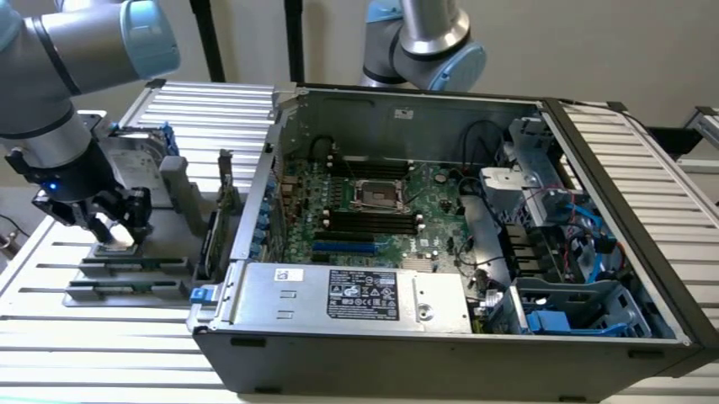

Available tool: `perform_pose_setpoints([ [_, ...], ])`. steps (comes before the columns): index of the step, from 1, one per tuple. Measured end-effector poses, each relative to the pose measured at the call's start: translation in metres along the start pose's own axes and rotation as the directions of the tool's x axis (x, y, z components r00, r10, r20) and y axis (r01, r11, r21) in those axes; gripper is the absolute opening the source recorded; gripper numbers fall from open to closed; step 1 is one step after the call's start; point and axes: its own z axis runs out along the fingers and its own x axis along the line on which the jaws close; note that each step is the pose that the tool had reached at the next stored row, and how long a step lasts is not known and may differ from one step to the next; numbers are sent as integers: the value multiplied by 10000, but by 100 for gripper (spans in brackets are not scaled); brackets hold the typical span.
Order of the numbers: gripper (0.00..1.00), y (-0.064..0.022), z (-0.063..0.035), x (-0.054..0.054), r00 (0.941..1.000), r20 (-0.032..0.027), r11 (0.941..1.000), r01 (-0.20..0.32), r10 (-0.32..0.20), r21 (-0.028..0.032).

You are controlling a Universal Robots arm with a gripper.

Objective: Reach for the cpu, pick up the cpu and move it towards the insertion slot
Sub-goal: 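Pick up the cpu and move it towards the insertion slot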

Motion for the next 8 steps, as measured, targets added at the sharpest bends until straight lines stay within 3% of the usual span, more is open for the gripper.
perform_pose_setpoints([
  [4,55,1,-17,-1,10000,6,10000,0,0,-3],
  [8,55,7,-184,0,10000,0,10000,-1,1,1],
])
